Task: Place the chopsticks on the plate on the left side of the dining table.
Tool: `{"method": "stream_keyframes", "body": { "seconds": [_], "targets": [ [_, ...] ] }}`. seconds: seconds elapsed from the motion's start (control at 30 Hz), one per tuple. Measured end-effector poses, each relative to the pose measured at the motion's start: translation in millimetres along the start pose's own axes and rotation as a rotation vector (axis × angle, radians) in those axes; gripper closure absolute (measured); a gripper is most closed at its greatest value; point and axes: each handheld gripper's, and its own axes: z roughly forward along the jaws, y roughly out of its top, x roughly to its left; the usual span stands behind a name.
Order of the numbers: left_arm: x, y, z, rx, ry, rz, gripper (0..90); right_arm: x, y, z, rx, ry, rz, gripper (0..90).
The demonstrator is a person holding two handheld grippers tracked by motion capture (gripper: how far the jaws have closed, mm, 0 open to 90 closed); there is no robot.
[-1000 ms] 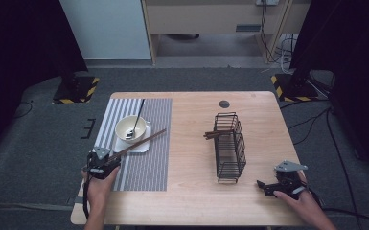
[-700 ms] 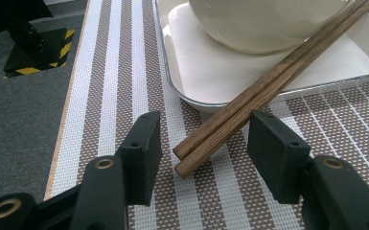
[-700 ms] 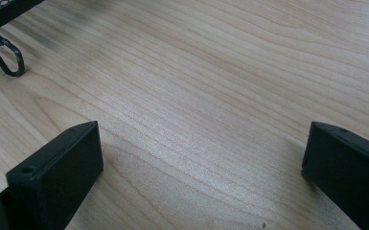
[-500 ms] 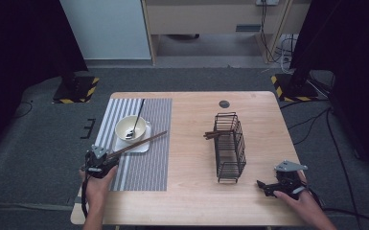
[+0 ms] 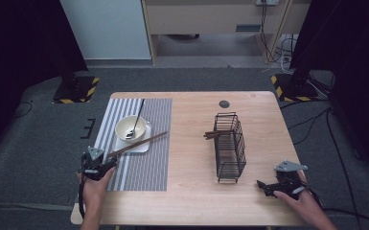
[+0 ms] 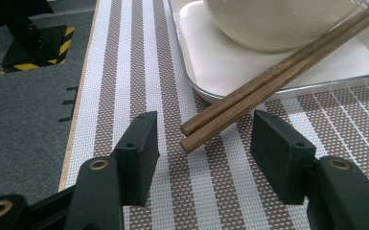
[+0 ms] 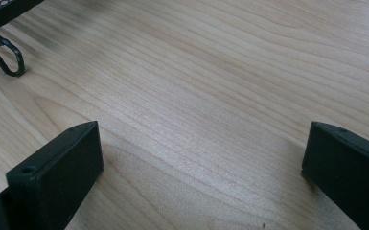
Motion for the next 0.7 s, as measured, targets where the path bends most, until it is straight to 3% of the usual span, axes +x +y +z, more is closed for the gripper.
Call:
{"method": "stream_keyframes", "body": {
  "seconds": [0.7],
  "targets": [
    [8.1, 2.1, 7.3, 0.003, 0.029, -0.001, 47.6, 0.0, 0.0, 0.0, 0.000, 0.000, 0.000, 0.2]
  ]
}}
